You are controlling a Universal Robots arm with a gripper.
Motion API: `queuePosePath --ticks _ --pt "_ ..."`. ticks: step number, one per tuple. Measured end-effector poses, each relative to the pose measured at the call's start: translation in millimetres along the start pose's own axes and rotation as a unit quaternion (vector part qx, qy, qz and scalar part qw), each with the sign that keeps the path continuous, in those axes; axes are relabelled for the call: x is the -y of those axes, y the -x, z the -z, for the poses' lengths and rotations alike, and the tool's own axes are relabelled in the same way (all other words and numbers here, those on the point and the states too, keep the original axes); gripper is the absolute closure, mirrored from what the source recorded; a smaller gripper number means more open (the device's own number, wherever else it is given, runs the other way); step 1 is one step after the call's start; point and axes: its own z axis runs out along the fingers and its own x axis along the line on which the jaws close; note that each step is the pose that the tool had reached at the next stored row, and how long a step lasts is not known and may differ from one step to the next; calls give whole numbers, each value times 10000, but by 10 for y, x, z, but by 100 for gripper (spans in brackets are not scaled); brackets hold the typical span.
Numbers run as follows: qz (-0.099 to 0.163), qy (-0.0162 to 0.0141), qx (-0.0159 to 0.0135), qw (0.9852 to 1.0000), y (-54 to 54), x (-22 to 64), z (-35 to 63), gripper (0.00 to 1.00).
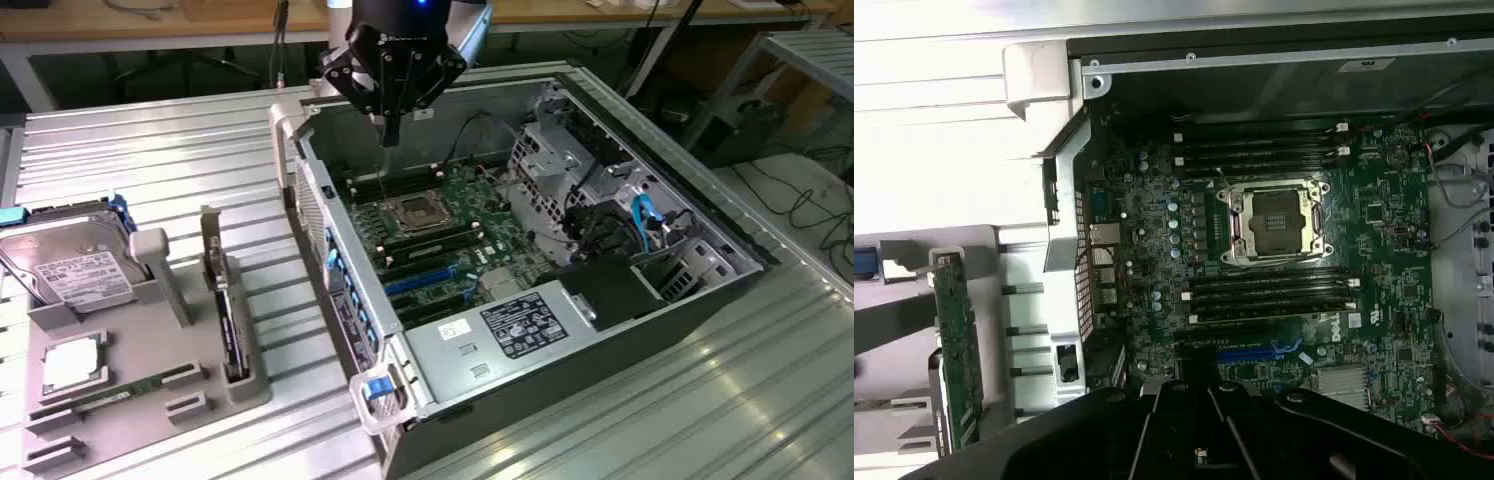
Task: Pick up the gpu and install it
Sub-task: 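Reach for the gpu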
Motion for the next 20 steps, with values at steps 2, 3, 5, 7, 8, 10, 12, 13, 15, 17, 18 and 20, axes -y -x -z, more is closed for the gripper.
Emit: queuePosePath --ticks 2,3,5,7,8,10,12,13,15,17,18,20 --pt "0 0 0 10000 -25 2 1 89" --pt "0 -1 0 10000 -43 3 1 89" --pt "0 0 0 10000 -53 4 2 89" --pt "0 0 0 10000 -63 5 2 89" --pt "0 0 0 10000 -66 5 2 89" --pt "0 0 0 10000 -70 5 2 89" --pt "0 0 0 10000 -77 6 2 89" --pt "0 0 0 10000 -80 6 2 89" --pt "0 0 0 10000 -82 6 2 89" --pt "0 0 0 10000 -86 6 2 89" --pt "0 0 0 10000 -90 7 2 89" --pt "-1 0 0 10000 -97 7 2 89"
